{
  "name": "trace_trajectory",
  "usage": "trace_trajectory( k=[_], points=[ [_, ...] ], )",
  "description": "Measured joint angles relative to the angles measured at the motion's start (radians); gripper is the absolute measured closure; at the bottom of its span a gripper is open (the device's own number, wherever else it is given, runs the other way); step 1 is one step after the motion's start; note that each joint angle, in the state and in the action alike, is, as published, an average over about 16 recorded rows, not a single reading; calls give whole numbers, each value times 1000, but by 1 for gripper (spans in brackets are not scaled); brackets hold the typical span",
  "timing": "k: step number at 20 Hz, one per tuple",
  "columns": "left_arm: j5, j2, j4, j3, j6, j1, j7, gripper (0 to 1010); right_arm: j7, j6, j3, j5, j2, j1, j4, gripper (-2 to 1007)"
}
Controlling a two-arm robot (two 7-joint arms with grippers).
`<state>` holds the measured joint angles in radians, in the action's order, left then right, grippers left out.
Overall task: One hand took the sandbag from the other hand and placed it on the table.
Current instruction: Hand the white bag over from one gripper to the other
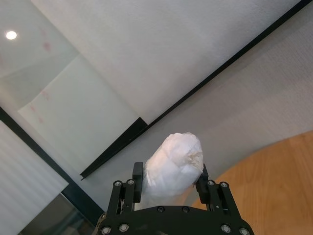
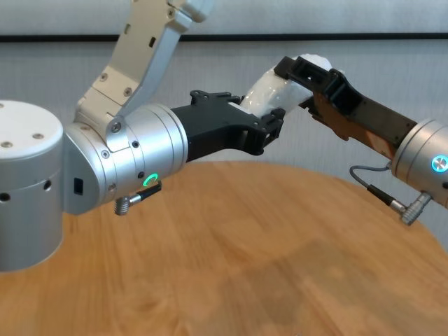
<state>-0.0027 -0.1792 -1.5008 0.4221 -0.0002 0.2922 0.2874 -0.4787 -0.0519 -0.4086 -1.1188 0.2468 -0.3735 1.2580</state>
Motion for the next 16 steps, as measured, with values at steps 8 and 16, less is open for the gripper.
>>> trace_trajectory(
  k=[8,16],
  points=[
    [0,0,0,0,0,0,0,600,0,8,-6,-9,2,0,0,378],
    [0,0,0,0,0,0,0,561,-2,18,-15,-26,7,0,1,378]
  ],
)
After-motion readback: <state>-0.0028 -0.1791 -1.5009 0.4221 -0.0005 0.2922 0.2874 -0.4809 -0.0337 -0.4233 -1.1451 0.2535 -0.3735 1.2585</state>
